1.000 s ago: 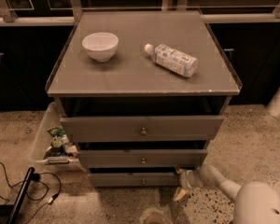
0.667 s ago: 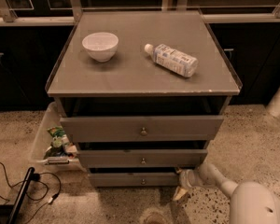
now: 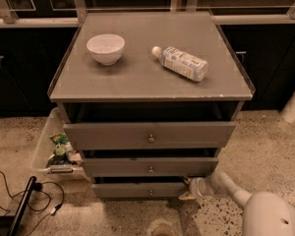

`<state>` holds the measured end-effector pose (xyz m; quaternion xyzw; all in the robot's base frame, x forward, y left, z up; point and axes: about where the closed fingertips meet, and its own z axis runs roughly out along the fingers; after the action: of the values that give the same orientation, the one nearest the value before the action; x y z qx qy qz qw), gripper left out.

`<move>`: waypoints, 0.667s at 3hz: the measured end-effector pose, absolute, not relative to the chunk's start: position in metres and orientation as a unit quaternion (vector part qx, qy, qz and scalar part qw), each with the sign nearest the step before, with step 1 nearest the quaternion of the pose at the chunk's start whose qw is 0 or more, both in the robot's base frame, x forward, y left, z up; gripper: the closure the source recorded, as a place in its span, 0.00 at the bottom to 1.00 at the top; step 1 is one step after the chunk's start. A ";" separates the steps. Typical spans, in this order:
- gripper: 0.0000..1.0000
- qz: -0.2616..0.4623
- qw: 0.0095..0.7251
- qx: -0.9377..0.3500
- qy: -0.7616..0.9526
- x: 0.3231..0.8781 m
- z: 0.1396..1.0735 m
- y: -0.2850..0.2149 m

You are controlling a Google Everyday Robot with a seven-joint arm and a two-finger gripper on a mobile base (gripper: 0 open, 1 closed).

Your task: Open bottom drawer

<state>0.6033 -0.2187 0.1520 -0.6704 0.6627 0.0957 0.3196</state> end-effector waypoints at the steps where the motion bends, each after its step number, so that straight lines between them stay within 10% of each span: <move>1: 0.65 0.096 0.320 -0.670 0.663 0.603 0.157 -0.219; 2: 0.88 0.096 0.320 -0.670 0.663 0.603 0.162 -0.219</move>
Offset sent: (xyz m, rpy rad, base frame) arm -0.0717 -0.0151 0.0439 0.0235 0.0623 -0.0123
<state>0.6034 -0.2187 0.1615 -0.6704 0.6628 0.0957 0.3196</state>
